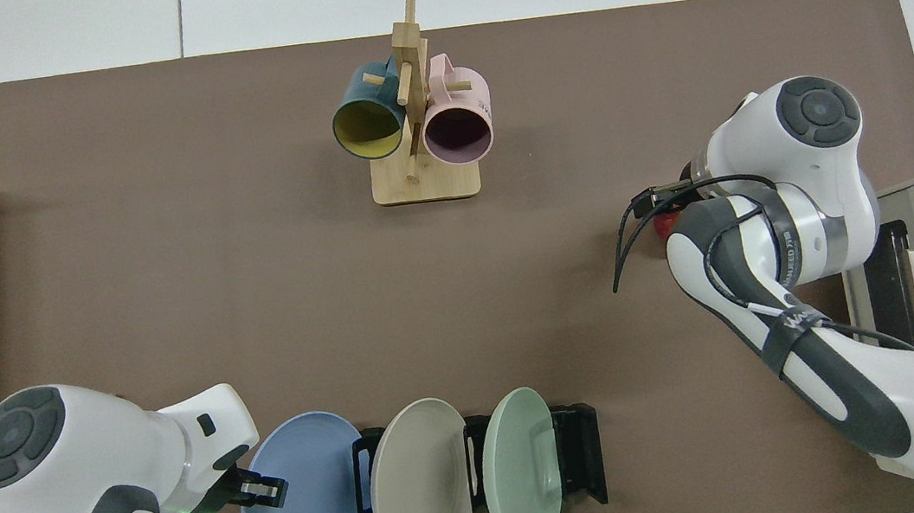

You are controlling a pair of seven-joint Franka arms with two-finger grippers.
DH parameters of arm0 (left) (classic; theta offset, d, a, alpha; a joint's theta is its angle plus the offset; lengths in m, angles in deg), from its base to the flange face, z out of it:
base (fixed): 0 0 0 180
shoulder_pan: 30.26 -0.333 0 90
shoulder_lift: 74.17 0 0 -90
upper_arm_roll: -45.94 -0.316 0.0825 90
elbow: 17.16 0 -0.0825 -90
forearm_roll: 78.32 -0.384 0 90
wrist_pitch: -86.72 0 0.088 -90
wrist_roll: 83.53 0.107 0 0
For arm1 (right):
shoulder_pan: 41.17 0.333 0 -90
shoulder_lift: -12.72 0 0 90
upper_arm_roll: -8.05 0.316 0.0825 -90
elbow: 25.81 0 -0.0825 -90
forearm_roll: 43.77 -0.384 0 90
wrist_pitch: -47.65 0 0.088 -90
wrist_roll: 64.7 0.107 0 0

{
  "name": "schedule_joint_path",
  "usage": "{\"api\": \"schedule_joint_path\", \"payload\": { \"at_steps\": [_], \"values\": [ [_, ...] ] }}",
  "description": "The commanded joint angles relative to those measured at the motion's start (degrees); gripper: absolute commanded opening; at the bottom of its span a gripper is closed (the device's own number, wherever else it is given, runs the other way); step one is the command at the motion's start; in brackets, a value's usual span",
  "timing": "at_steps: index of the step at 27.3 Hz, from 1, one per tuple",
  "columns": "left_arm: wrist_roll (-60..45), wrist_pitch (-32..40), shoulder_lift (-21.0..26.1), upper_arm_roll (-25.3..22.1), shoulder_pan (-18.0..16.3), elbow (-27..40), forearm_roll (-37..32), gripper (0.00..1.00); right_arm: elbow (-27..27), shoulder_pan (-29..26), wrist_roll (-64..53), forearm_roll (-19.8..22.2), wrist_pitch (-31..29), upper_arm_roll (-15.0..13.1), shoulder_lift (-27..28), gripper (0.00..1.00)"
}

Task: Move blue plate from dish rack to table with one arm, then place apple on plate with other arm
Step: 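Grasp the blue plate rim in the rack with the left gripper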

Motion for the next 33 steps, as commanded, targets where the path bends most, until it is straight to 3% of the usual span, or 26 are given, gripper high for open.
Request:
{"api": "schedule_joint_path", "payload": {
  "at_steps": [1, 7, 15, 17, 20, 22, 25, 33],
  "values": [
    [-1.6, -0.4, -2.1, 0.9, 0.7, 1.7, -2.0, 0.10, 1.2, -0.6, 1.3, 0.2, -1.8, 0.3, 0.5, 1.00],
    [-2.8, -0.2, -2.1, 1.0, 0.7, 1.3, -6.0, 0.02, 1.7, -0.7, 1.0, 0.2, -1.9, 0.3, 0.7, 1.00],
    [-8.4, 1.7, -2.2, 2.9, 0.7, -0.5, -11.9, 0.01, 3.6, -0.9, 0.2, 0.3, -5.6, 0.2, 0.7, 0.98],
    [-9.0, 3.1, -2.1, 2.9, 0.7, -1.4, -12.6, 0.01, 3.9, -0.9, 0.0, 0.3, -5.6, 0.2, 0.7, 0.82],
    [-9.0, 5.7, -2.1, 2.9, 0.7, -3.4, -13.7, 0.00, 3.9, -0.9, 0.0, 0.3, -5.1, 0.2, 0.7, 0.31],
    [-9.1, 7.3, -2.2, 2.9, 0.6, -4.8, -14.3, 0.00, 3.5, -0.9, 0.0, 0.3, -4.9, 0.2, 0.7, 0.10],
    [-9.7, 9.7, -2.1, 2.8, 0.4, -7.1, -14.3, 0.00, 2.9, -0.9, 0.0, 0.3, -4.3, 0.2, 0.4, 0.02],
    [-9.5, 12.6, -1.8, 1.6, -0.3, -13.7, -14.3, 0.00, 0.0, -0.8, 0.0, 0.3, -0.1, 0.2, -0.4, 0.01]
  ]
}}
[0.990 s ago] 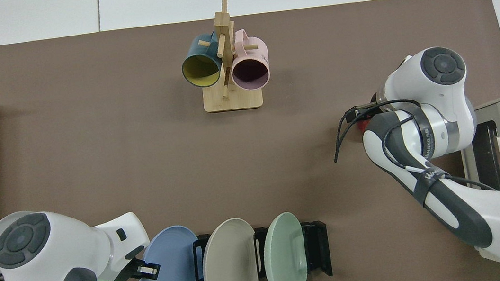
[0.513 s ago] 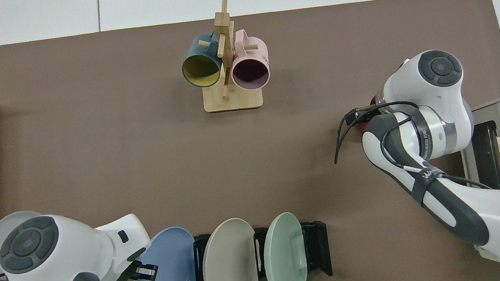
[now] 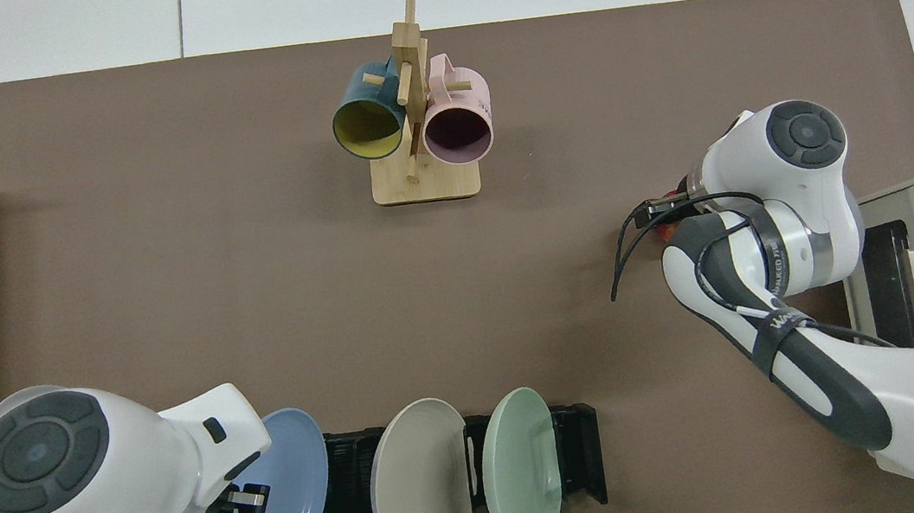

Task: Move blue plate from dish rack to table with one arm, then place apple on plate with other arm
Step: 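Grasp the blue plate rim in the rack with the left gripper, then lift the blue plate out of the rack with the left gripper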

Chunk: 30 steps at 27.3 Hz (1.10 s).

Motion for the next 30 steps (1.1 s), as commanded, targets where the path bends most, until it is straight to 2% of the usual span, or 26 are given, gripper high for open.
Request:
{"api": "schedule_joint_path", "payload": {
  "at_steps": [1, 6, 12, 17, 23, 27, 30],
  "values": [
    [0.0, 2.6, 0.0, -1.5, -1.6, -4.6, -2.7, 0.00, -3.0, -0.7, -0.1, 0.4, 4.4, 0.5, -1.0, 0.01],
    [1.1, 0.7, 1.7, -4.8, -2.3, -6.8, -2.7, 0.00, -5.5, -0.7, -0.4, 0.4, 7.8, 0.5, -1.9, 0.01],
    [7.2, -5.9, 6.5, -10.1, -2.3, -9.0, 0.0, 0.00, -5.8, -0.7, -0.4, 0.3, 9.9, 0.6, -4.8, 0.00],
    [9.9, -10.5, 10.5, -15.0, -2.2, -9.0, 11.6, 0.00, -5.9, -0.5, -0.4, -0.5, 11.7, 0.6, -6.9, 0.00],
    [9.9, -13.2, 18.7, -16.9, -2.5, -12.0, 21.4, 0.00, -9.4, -0.2, -0.1, -0.5, 17.8, 0.6, -7.9, 0.00],
    [11.1, -14.0, 24.2, -16.9, -3.9, -12.6, 28.3, 0.00, -9.4, -0.2, 0.3, -0.5, 18.8, 0.6, -9.1, 0.00],
    [15.1, -15.3, 26.2, -16.9, -4.1, -12.1, 33.2, 0.00, -9.4, -0.2, 0.3, -0.5, 19.4, 0.6, -9.3, 0.00]
  ]
}}
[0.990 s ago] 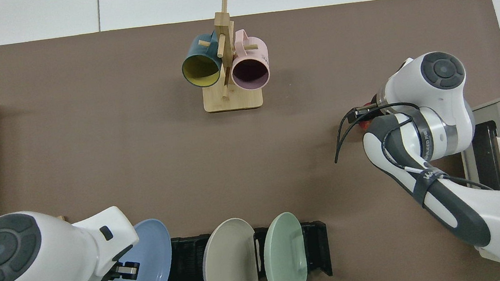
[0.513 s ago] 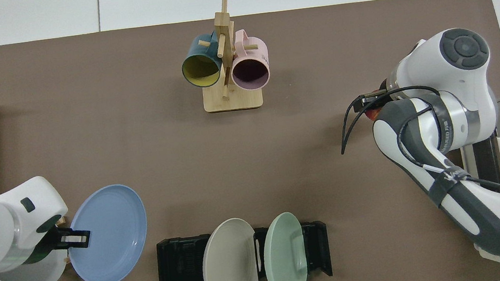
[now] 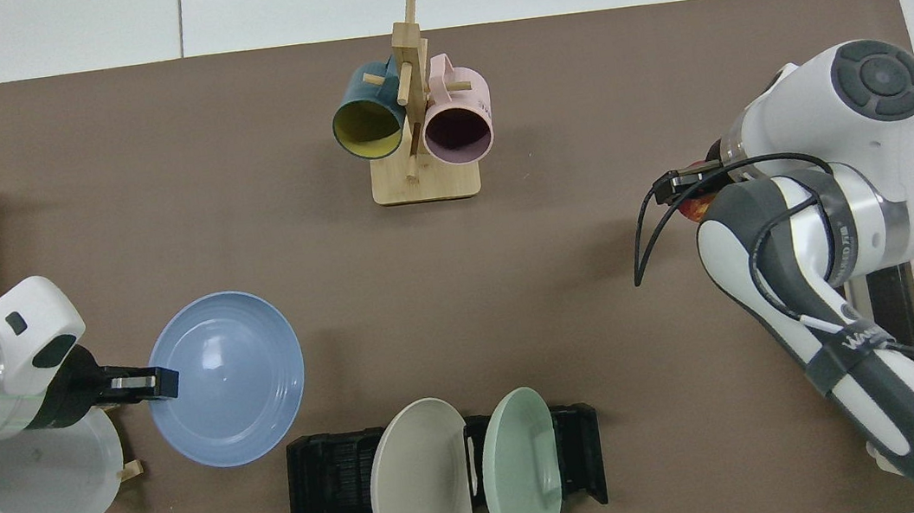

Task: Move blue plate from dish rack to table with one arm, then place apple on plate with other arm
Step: 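Lift the blue plate out of the rack with the left gripper, then lower the blue plate onto the table center with the left gripper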

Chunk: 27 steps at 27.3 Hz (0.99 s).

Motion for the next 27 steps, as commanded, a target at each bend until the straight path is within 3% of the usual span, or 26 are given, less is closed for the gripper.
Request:
{"api": "schedule_joint_path", "payload": {
  "at_steps": [1, 6, 10, 17, 24, 27],
  "values": [
    [5.8, -1.2, 5.6, 0.1, -1.1, -1.8, 8.3, 0.00, -0.2, -0.3, 0.4, -0.5, 1.7, 0.3, -1.0, 0.00],
    [7.7, -5.5, 8.7, 1.0, -1.3, -0.6, 15.5, 0.00, 0.4, -0.1, 0.7, -0.5, 1.6, 0.4, -1.3, 0.00],
    [8.9, -7.7, 9.0, 3.4, -0.6, 0.7, 16.3, 0.00, 0.7, -0.1, 0.9, -0.5, 1.5, 0.4, -1.5, 0.00],
    [10.1, -18.7, 9.1, 7.1, 3.1, 3.1, 16.4, 0.04, 0.8, -0.1, 1.0, -0.5, 1.6, 0.4, -1.5, 0.00],
    [9.6, -20.6, 8.9, 8.8, 3.9, 4.6, 16.4, 0.09, 1.3, -0.1, 0.9, -0.6, 2.3, 0.6, -2.0, 0.00],
    [9.4, -22.1, 8.5, 10.0, 3.9, 5.9, 16.4, 0.16, 1.5, 0.3, 0.9, -0.7, 2.3, 0.7, -2.2, 0.00]
  ]
}}
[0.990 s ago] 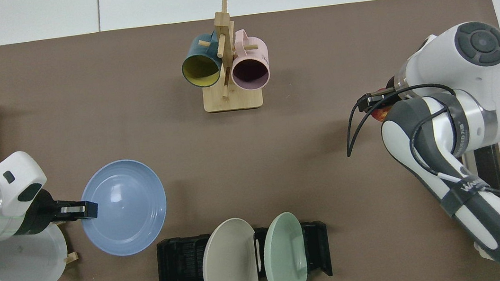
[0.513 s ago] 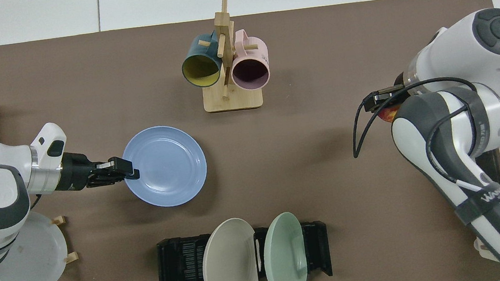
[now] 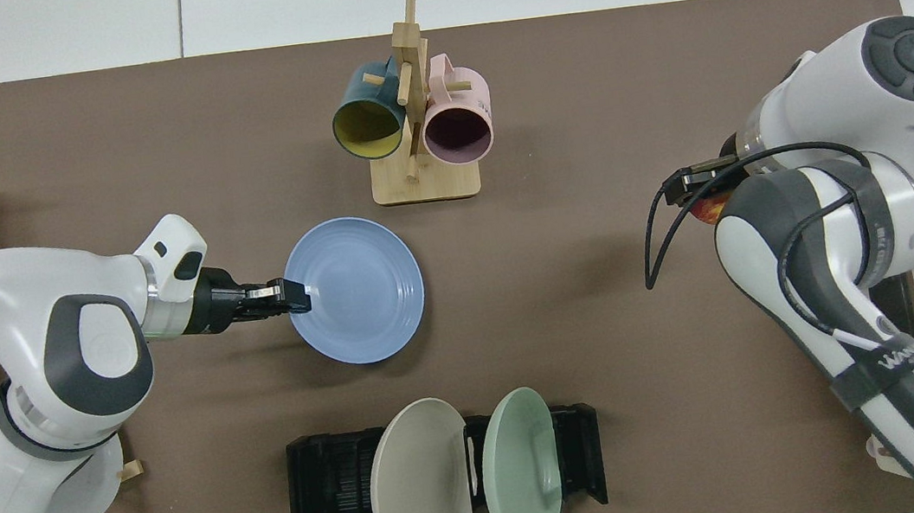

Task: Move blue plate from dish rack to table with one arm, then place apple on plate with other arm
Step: 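Lower the blue plate onto the table center with the left gripper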

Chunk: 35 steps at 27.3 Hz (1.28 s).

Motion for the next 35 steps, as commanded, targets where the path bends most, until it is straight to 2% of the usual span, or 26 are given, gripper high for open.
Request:
{"api": "schedule_joint_path", "payload": {
  "at_steps": [1, 2, 4, 9, 17, 18, 20, 23, 26, 32, 35],
  "values": [
    [0.5, -3.3, -1.5, 1.6, 0.3, 3.4, 1.2, 0.17, 1.3, 0.3, 1.0, -0.8, 1.0, 0.3, -1.7, 0.00],
    [0.3, -3.8, -1.6, 2.1, 0.3, 4.0, 1.1, 0.21, 1.5, 0.4, 1.0, -0.8, 1.0, 0.3, -1.8, 0.00],
    [-1.7, -4.8, -1.9, 3.5, 0.5, 4.5, 1.0, 0.36, 1.7, 0.4, 1.3, -0.9, 1.0, 0.4, -1.8, 0.00],
    [-4.6, -9.1, -1.9, 5.9, 1.0, 5.3, 0.5, 0.57, 1.9, 0.4, 4.6, -0.8, 1.0, 2.1, -2.2, 0.00],
    [-4.7, -9.3, -1.8, 6.0, 1.0, 5.1, 0.4, 0.74, 2.2, 0.5, 7.7, -0.8, 0.8, 3.7, -2.3, 0.00],
    [-4.6, -9.3, -1.7, 6.0, 1.0, 5.1, 0.4, 0.79, 2.3, 0.6, 7.8, -0.8, 0.8, 3.8, -2.2, 0.00],
    [-4.4, -9.3, -1.5, 5.9, 0.9, 4.7, 0.3, 0.99, 2.5, 0.7, 8.1, -0.8, 0.7, 4.0, -2.3, 0.00],
    [-4.7, -8.4, -1.9, 5.8, 0.2, 4.2, -2.6, 1.00, 2.6, 0.7, 8.9, -0.8, 0.5, 4.7, -2.4, 0.00],
    [-7.7, -6.1, -2.1, 5.2, 0.1, 2.5, -8.8, 1.00, 3.1, 0.7, 10.3, -0.8, 0.5, 5.8, -2.4, 0.00],
    [-17.2, 11.5, -2.2, 2.3, -0.4, -8.9, -30.5, 1.00, 3.6, 0.8, 14.6, -0.1, -0.2, 8.6, -2.4, 0.00],
    [-17.5, 18.2, -2.4, 1.6, -1.0, -13.9, -35.4, 1.00, 3.6, 0.8, 16.7, 0.2, -1.0, 9.5, -2.1, 0.00]
  ]
}}
